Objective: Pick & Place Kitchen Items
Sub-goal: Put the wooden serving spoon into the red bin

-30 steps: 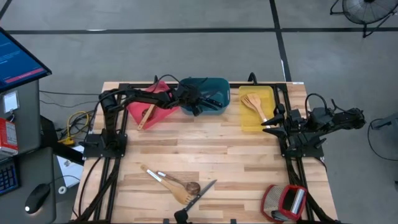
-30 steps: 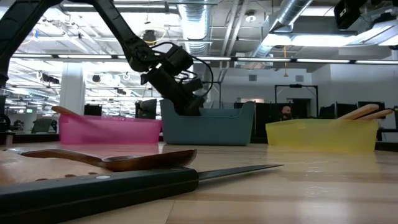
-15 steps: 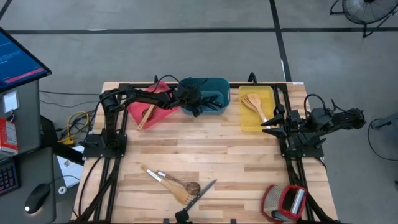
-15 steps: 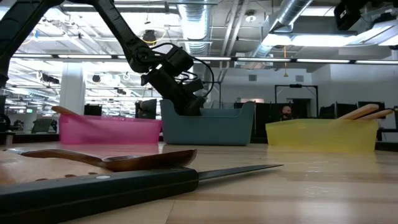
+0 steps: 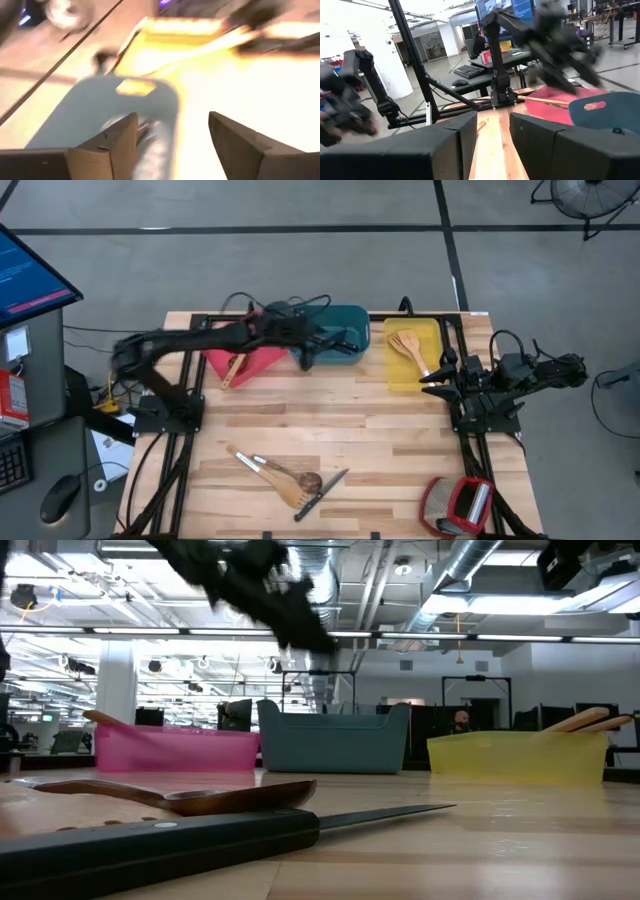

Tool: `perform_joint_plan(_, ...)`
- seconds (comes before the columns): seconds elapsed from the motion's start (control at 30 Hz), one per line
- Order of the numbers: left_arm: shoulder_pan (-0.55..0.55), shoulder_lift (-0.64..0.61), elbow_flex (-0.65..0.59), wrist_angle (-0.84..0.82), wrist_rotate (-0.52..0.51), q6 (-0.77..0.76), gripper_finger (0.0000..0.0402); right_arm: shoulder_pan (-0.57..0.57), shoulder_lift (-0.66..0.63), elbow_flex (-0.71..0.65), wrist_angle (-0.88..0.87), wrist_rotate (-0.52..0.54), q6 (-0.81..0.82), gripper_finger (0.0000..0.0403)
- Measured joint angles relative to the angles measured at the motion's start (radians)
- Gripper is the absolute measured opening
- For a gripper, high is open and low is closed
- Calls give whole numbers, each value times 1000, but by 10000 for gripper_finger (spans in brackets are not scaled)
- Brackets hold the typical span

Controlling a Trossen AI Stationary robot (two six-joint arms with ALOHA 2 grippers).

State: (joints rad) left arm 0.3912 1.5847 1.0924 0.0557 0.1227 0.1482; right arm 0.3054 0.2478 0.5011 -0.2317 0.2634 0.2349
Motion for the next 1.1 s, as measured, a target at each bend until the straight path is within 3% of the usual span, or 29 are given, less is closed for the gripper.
perform_joint_plan(0.13, -106, -250, -29, -110, 92, 0, 235, 0, 0, 0, 0, 0, 2, 126)
perform_joint_plan(0.33, -395, -570, -175, -144, 89, -40, 222, 0, 0, 0, 0, 0, -6, 126)
perform_joint_plan(0.5, -696, -687, -356, -149, -136, -113, 219, 0, 0, 0, 0, 0, -7, 126)
perform_joint_plan(0.67, -877, -674, -528, -144, -297, -198, 223, 0, 0, 0, 0, 0, -8, 126)
perform_joint_plan(0.93, -900, -523, -681, 31, -311, -200, 226, 0, 0, 0, 0, 0, 0, 126)
perform_joint_plan(1.1, -895, -380, -696, 167, -223, -185, 226, 0, 0, 0, 1, 0, 2, 126)
